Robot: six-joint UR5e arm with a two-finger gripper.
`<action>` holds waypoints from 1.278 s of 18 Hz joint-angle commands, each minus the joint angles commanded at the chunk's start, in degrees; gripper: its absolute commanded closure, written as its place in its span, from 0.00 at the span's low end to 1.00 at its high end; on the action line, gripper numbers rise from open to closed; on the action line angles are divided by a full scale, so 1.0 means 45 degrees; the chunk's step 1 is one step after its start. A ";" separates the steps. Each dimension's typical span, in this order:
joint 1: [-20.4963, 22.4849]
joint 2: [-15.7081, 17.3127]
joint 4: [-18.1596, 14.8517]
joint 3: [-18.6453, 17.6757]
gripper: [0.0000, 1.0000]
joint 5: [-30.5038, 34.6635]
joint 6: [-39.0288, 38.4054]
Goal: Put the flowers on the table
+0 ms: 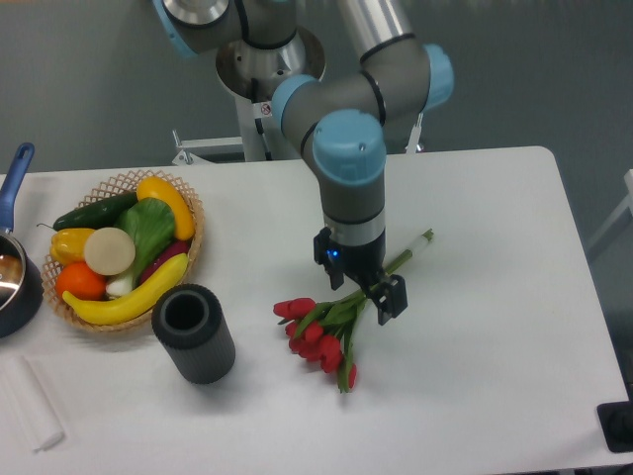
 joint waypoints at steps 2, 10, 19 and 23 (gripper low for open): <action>0.0273 0.0040 -0.1368 0.0762 0.00 -0.0428 0.0156; 0.2537 0.0761 -0.4828 0.1996 0.00 -0.2244 0.4875; 0.4179 0.1192 -0.5398 0.1800 0.00 -0.1094 0.8962; 0.4318 0.1270 -0.5417 0.1762 0.00 -0.1153 0.9258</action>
